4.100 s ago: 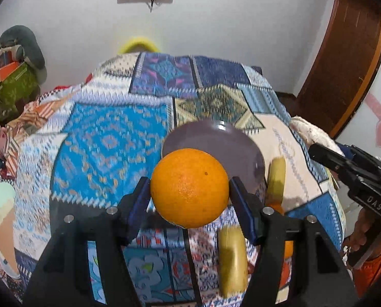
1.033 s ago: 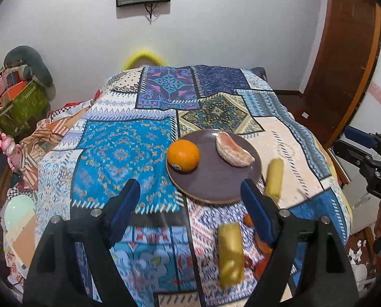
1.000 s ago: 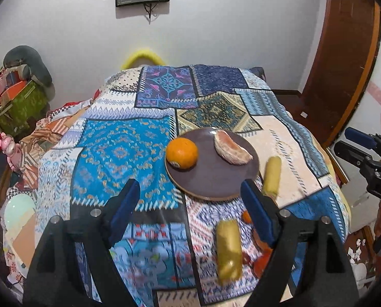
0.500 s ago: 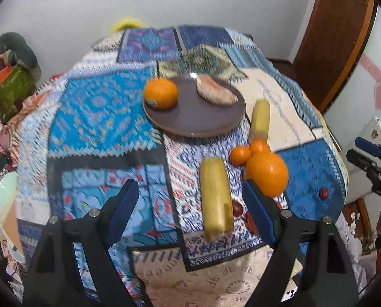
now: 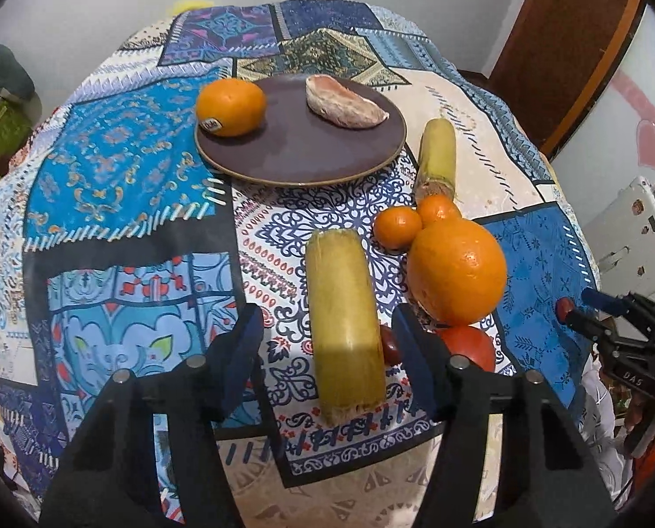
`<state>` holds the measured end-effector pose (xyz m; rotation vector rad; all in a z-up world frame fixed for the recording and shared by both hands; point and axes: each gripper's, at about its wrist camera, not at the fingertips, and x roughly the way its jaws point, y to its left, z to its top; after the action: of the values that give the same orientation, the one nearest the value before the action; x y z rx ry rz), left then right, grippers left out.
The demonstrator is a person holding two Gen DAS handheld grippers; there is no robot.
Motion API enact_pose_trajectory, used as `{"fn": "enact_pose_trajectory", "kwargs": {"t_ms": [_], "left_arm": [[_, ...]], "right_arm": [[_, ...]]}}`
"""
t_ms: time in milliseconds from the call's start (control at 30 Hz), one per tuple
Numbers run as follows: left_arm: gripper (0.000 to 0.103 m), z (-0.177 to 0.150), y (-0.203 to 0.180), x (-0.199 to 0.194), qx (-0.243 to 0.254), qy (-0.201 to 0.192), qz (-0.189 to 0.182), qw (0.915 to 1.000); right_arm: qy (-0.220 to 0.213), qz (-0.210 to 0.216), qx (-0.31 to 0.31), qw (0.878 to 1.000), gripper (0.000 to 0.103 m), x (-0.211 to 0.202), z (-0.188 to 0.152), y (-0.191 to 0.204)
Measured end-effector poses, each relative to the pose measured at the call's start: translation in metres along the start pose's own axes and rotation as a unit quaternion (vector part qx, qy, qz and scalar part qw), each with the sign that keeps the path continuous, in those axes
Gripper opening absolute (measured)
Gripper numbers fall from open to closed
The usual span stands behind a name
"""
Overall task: Organize fruits
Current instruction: 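Grasp the yellow cylinder with the left tool while the right grasps the red date, then set the yellow cylinder and red date onto the plate with both tools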
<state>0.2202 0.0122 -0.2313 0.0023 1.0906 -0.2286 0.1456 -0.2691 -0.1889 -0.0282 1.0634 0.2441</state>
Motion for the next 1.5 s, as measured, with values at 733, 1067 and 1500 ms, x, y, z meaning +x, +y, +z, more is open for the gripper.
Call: {"fn": "enact_pose_trajectory", "kwargs": {"t_ms": [733,1067,1500], "left_arm": [[0.039,0.006,-0.003,0.037,-0.015,0.027,-0.015,0.9994],[0.039,0.012,0.015,-0.003,-0.036,-0.018,-0.011,0.9991],[0.038,0.041,0.011,-0.051,-0.028,-0.082,-0.003,0.9962]], "right_arm": [[0.005,0.026,0.004,1.0,0.023,0.013,0.003,-0.005],[-0.044,0.03,-0.009,0.999,0.023,-0.007,0.034,0.005],[-0.117,0.052,-0.058,0.99,0.023,-0.029,0.091,0.041]]}}
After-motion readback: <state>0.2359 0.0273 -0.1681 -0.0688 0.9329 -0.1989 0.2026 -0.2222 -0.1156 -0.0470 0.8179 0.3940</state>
